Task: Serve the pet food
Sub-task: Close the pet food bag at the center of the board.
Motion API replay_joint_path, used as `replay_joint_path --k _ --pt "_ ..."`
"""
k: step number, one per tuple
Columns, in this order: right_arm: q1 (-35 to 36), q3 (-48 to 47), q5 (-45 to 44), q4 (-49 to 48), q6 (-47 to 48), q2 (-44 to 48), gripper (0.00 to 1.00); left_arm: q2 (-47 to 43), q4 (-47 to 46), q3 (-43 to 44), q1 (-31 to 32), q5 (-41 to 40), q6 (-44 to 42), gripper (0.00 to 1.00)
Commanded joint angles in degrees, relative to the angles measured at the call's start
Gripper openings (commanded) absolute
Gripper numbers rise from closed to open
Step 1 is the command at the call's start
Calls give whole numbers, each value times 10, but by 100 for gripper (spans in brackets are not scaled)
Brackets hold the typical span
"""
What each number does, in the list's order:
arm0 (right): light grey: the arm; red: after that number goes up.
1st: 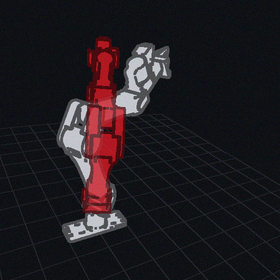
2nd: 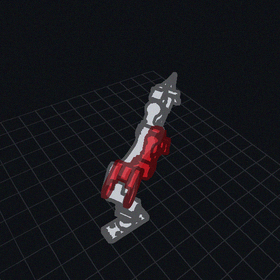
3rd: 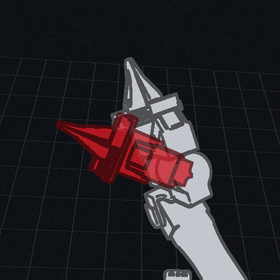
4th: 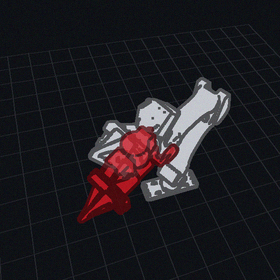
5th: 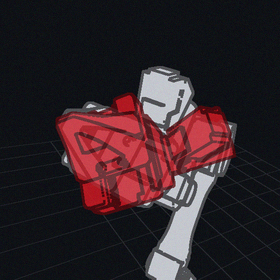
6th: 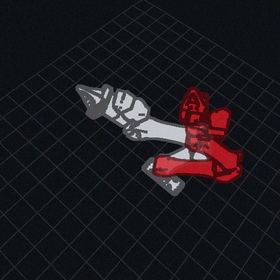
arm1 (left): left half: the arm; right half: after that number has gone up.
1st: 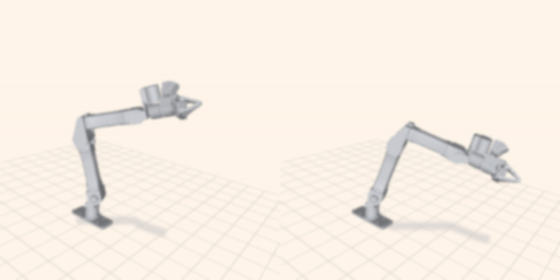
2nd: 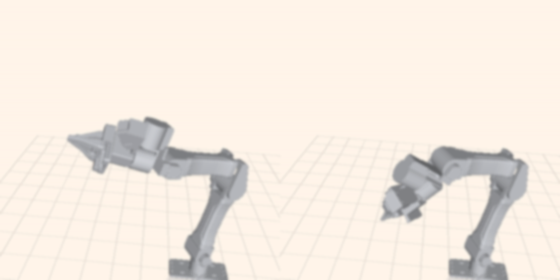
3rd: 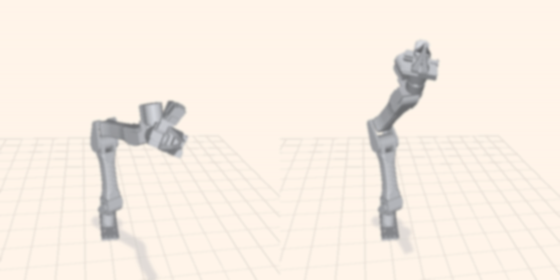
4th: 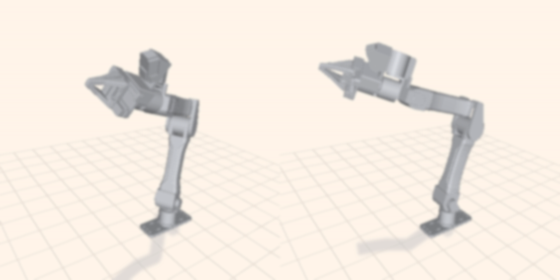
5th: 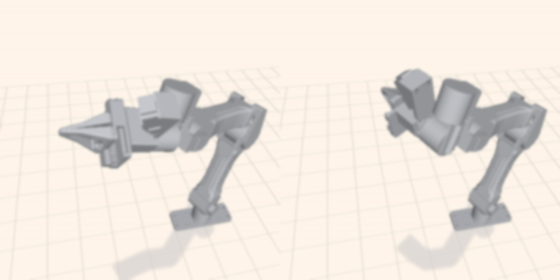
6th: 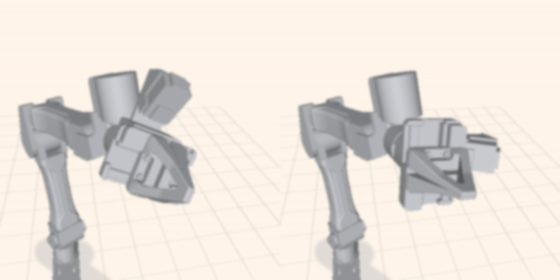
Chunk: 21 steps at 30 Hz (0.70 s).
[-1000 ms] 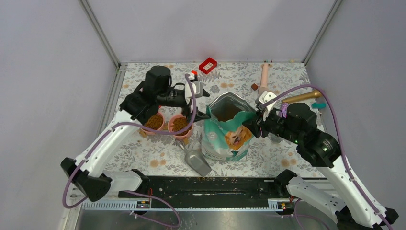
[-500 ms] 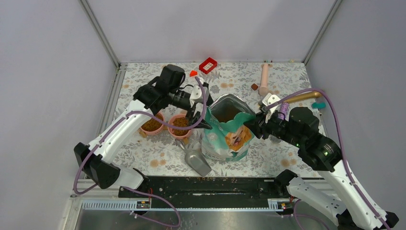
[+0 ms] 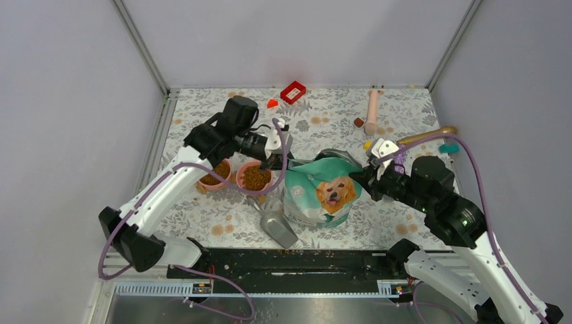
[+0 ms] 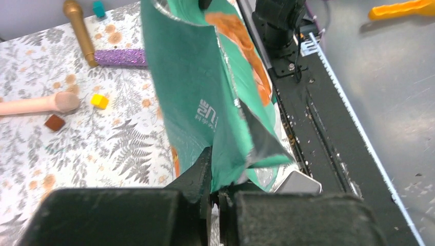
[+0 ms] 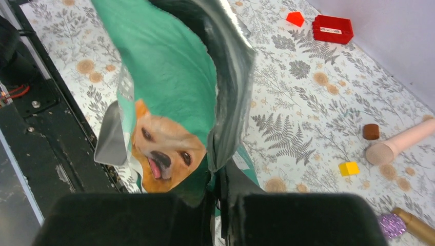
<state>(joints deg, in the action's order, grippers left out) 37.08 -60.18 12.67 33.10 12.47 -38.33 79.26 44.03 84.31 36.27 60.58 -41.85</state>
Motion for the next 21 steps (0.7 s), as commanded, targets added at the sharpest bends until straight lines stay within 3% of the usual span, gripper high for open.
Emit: replay_joint_path --k 1,7,10,16,21 --pt "-1 -1 -70 21 63 58 0 -67 22 -36 -17 -73 -54 0" --pt "-1 61 -29 40 191 152 0 -60 20 -45 -76 -24 -13 0" --pt "-1 53 -9 51 201 140 0 -47 15 -39 -81 -4 2 0" --pt "-1 -3 28 65 178 29 24 -50 11 -44 -81 41 0 0" --pt "-1 -65 69 100 173 -45 49 -56 -20 -64 -81 45 28 0"
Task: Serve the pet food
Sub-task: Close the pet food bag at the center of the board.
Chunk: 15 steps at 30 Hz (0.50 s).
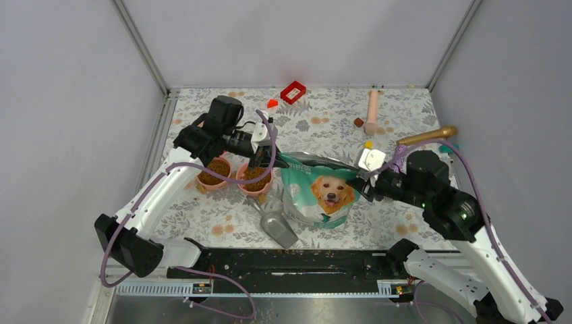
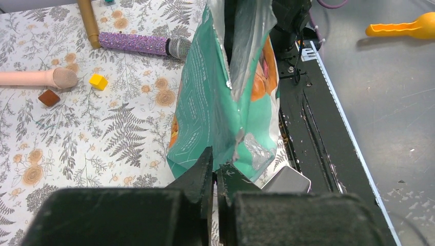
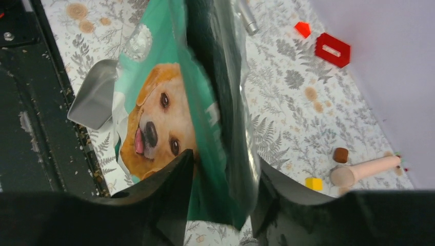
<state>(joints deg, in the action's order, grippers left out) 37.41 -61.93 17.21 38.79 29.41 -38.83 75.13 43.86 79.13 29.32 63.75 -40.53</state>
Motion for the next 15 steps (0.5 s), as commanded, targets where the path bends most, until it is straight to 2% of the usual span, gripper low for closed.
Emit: replay_joint_path --k 1,6,11,15 --pt "-4 -55 35 50 5 -46 53 -15 -19 -13 -11 14 16 0" --pt "-4 -56 68 34 27 -28 57 -35 -19 -28 -11 21 -2 0" --pt "-4 -69 78 18 32 7 58 -53 -25 -45 -11 16 -9 0" --pt "-4 -84 121 25 36 2 59 -58 -43 -60 -11 22 -2 0"
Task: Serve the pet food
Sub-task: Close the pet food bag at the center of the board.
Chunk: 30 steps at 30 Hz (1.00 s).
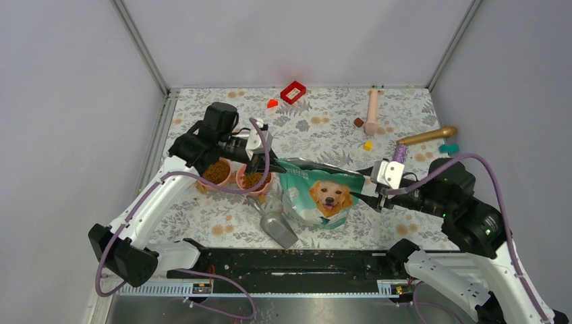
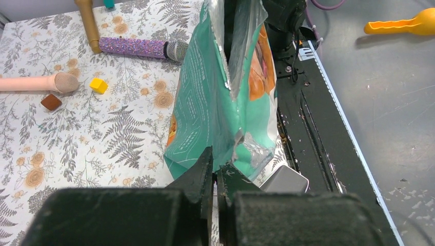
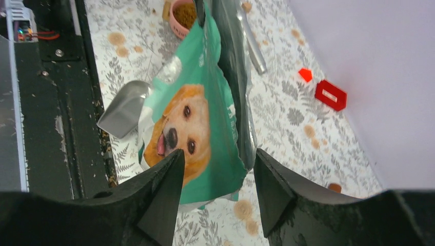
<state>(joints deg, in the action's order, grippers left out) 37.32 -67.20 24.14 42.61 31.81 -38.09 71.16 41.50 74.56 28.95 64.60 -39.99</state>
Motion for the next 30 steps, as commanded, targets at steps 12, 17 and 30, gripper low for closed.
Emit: replay_joint_path --k 12,17,30 --pt "-4 -65 68 29 34 -56 43 -46 -64 -50 -7 32 9 0" --pt "-3 -71 59 35 41 -66 28 -50 -67 -56 -7 32 5 0" --pt "-4 -89 60 24 2 -66 0 -55 -65 -48 -7 40 12 68"
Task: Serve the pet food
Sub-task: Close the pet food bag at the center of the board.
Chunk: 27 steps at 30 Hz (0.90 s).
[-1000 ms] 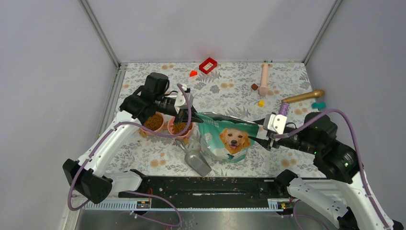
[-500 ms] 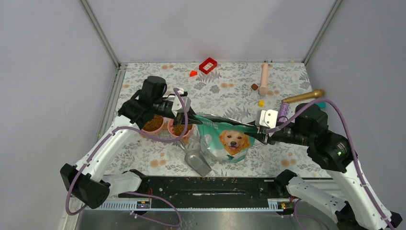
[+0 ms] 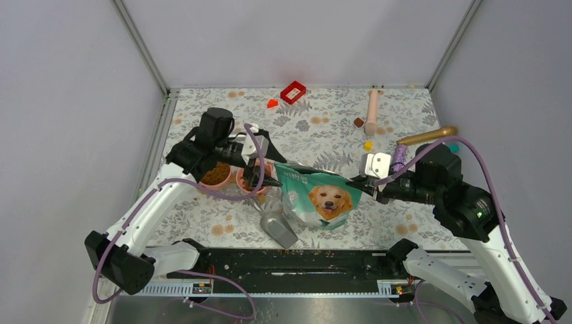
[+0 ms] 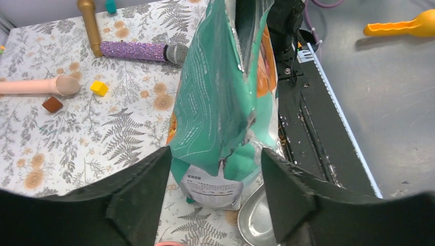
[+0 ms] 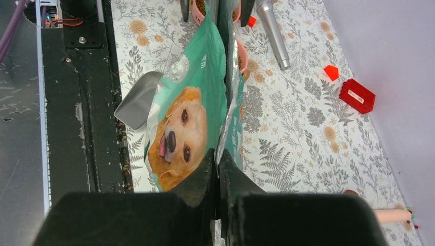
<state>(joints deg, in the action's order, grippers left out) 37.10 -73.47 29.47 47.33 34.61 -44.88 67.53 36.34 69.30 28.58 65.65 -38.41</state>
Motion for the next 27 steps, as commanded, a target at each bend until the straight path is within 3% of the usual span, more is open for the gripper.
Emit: replay_joint_path --k 1,10,20,21,24,27 --pt "-1 -27 6 -27 -29 0 0 -24 -16 4 -3 35 -3 71" --pt "-1 -15 16 -56 -47 -3 0 -27 -117 -3 32 7 80 85" --pt "-1 -3 2 -74 -70 10 0 -32 -255 -31 75 -88 170 80" --pt "-1 -2 -1 -76 -71 13 0 -35 -257 -34 78 -88 161 75" --pt "-1 0 -5 -78 -70 17 0 -41 -252 -37 84 -90 147 49" --pt "-1 4 -21 -77 -70 22 0 -48 -232 -36 84 -93 129 8"
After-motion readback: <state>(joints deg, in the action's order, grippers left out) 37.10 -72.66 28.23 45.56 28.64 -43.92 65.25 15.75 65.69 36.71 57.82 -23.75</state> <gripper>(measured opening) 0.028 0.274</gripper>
